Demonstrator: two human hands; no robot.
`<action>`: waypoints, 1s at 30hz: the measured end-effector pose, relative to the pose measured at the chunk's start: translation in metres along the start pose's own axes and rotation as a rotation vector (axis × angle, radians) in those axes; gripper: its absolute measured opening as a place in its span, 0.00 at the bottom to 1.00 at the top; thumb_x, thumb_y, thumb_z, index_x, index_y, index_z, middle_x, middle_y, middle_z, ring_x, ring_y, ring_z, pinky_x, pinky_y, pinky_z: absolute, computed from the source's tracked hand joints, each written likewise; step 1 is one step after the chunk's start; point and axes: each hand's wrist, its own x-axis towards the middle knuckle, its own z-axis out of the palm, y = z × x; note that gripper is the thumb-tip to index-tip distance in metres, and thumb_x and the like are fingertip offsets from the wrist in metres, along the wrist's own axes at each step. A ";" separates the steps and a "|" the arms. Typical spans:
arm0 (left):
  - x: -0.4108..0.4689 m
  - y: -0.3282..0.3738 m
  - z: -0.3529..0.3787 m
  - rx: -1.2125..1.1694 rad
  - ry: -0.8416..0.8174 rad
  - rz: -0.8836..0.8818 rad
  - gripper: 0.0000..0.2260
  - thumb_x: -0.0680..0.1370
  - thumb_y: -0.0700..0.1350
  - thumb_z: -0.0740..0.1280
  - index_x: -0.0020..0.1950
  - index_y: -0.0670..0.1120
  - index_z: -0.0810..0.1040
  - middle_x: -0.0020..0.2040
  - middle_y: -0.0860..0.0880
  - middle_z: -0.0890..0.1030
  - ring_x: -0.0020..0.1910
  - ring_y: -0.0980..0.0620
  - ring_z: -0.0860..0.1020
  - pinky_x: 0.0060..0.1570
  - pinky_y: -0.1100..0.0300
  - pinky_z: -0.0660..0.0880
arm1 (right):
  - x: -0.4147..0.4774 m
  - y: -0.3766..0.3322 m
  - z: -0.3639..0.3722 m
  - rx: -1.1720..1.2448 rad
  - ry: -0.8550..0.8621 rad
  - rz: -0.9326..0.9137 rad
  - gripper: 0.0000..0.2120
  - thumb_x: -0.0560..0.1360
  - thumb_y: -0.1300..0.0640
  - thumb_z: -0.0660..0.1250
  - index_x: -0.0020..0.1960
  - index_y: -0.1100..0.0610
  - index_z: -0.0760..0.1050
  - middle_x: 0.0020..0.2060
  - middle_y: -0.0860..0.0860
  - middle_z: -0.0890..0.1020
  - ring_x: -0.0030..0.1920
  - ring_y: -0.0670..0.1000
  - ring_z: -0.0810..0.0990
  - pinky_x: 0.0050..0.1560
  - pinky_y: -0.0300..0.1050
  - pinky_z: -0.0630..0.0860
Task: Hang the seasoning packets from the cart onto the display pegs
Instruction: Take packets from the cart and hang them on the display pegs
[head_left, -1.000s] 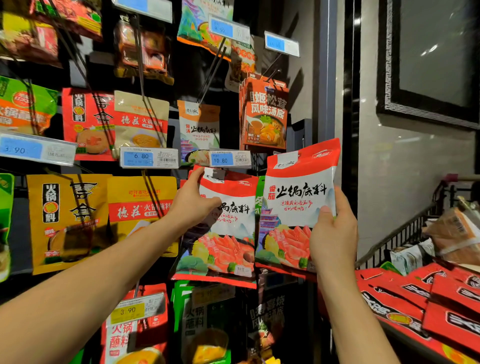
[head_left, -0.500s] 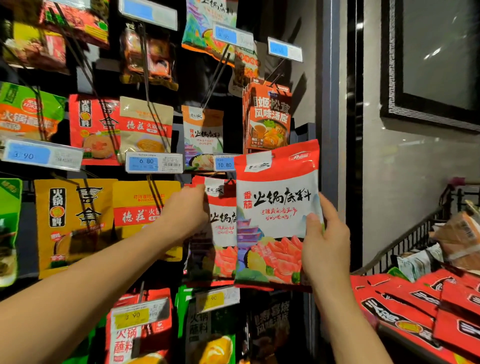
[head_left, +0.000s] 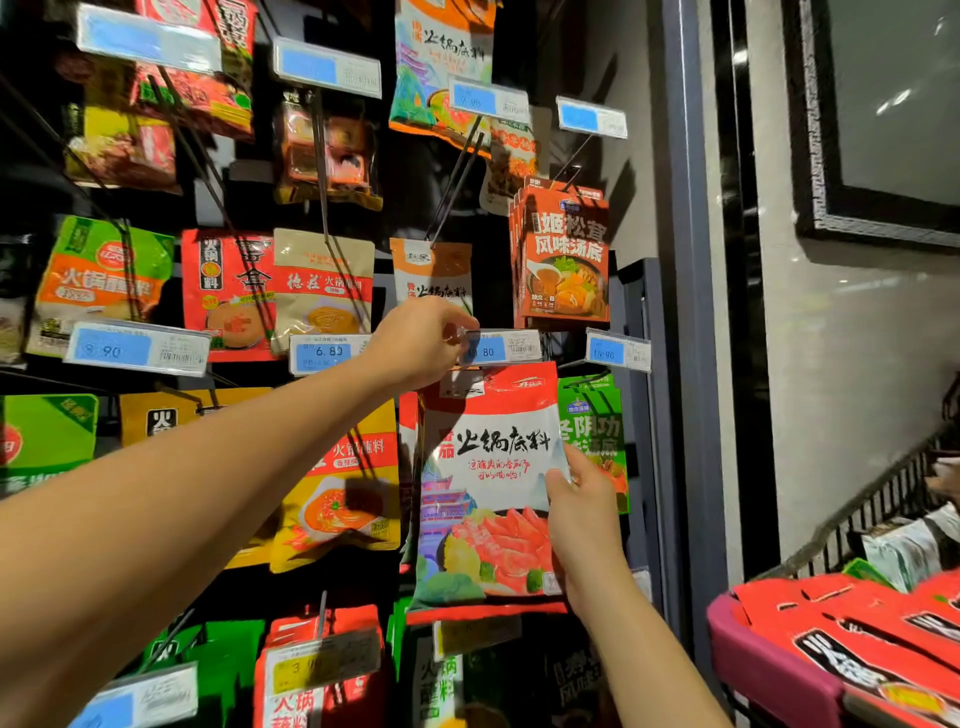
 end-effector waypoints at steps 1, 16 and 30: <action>0.001 -0.003 0.000 -0.018 0.014 -0.004 0.12 0.79 0.42 0.69 0.62 0.49 0.84 0.59 0.48 0.85 0.56 0.48 0.81 0.50 0.58 0.75 | 0.001 0.000 0.001 0.017 -0.010 0.028 0.18 0.84 0.66 0.57 0.60 0.47 0.79 0.55 0.47 0.84 0.55 0.49 0.83 0.57 0.50 0.81; 0.001 -0.007 0.003 -0.105 0.015 -0.045 0.13 0.79 0.44 0.73 0.63 0.50 0.84 0.56 0.49 0.85 0.48 0.54 0.75 0.46 0.60 0.70 | 0.011 -0.011 -0.010 0.052 -0.093 0.208 0.18 0.84 0.66 0.57 0.52 0.47 0.80 0.51 0.51 0.86 0.56 0.57 0.84 0.61 0.59 0.81; -0.001 -0.006 0.002 -0.104 0.015 -0.062 0.12 0.78 0.45 0.73 0.61 0.52 0.85 0.50 0.53 0.81 0.45 0.56 0.74 0.43 0.61 0.69 | 0.020 0.015 0.002 -0.344 -0.056 -0.091 0.26 0.84 0.64 0.57 0.80 0.51 0.63 0.70 0.55 0.76 0.64 0.57 0.76 0.62 0.52 0.74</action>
